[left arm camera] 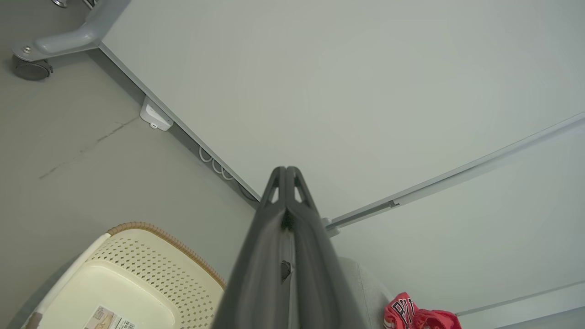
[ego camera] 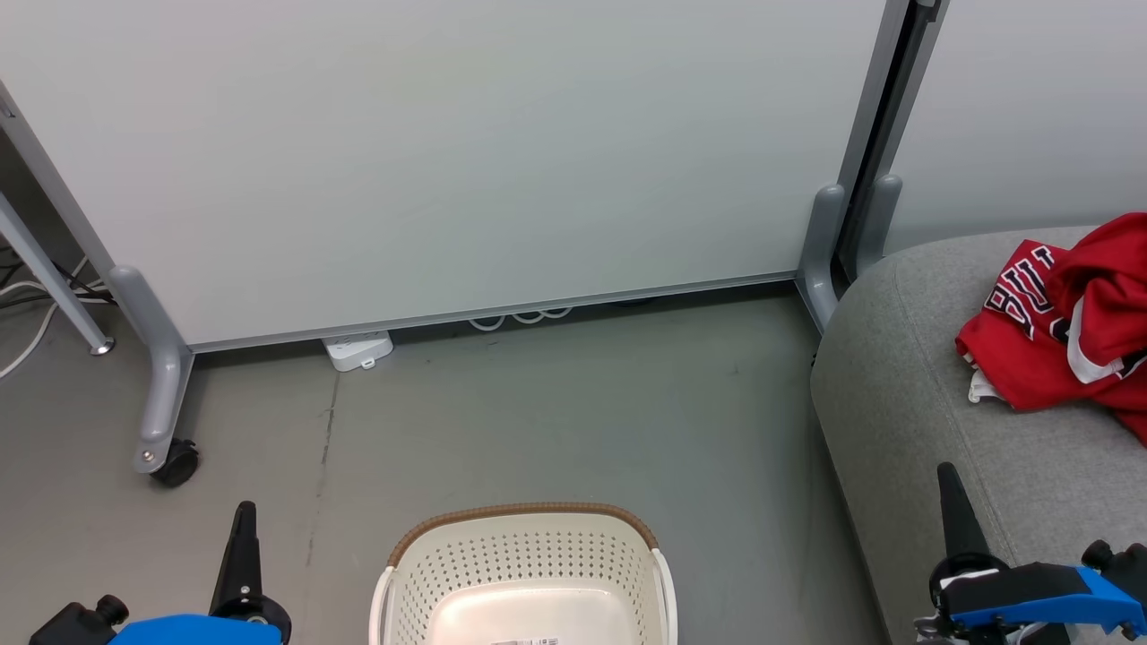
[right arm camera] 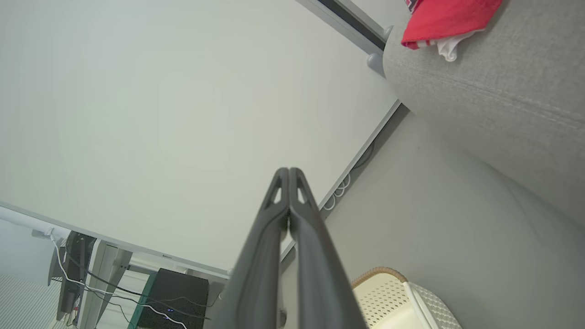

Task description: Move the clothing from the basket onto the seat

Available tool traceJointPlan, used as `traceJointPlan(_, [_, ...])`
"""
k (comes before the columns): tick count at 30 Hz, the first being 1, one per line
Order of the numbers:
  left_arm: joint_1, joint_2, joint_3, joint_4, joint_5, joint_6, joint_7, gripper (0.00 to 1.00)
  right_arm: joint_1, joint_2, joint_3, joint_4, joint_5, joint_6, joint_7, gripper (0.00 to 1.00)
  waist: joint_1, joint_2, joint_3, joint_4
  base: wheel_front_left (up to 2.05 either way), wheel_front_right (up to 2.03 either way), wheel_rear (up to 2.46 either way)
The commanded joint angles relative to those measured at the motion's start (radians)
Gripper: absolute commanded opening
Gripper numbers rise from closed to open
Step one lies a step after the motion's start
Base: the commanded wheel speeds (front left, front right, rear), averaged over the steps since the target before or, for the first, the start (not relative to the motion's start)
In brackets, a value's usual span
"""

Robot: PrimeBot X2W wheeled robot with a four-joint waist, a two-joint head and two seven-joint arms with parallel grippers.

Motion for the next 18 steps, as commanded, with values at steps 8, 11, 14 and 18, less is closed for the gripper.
traceJointPlan(8, [-0.031, 0.007, 0.015, -0.017, -0.103, -0.006, 0.027, 0.00, -0.030, 0.003, -0.011, -0.016, 0.108, 0.000, 0.027, 0.00, 0.0000, -0.0001, 0.003, -0.001, 0.00, 0.00, 0.00])
traceJointPlan(11, [-0.034, 0.007, 0.018, -0.018, -0.134, -0.007, 0.035, 0.00, -0.034, 0.004, -0.013, -0.017, 0.139, 0.000, 0.036, 0.00, 0.0000, -0.0001, 0.005, -0.001, 0.00, 0.00, 0.00])
traceJointPlan(14, [-0.036, 0.007, 0.020, -0.019, -0.163, -0.008, 0.043, 0.00, -0.037, 0.004, -0.016, -0.018, 0.171, 0.000, 0.043, 0.00, 0.0000, -0.0001, 0.006, -0.001, 0.00, 0.00, 0.00])
traceJointPlan(18, [-0.039, 0.008, 0.023, -0.020, -0.201, -0.009, 0.053, 0.00, -0.038, 0.005, -0.018, -0.019, 0.210, 0.000, 0.053, 0.00, 0.0000, -0.0001, 0.007, -0.002, 0.00, 0.00, 0.00])
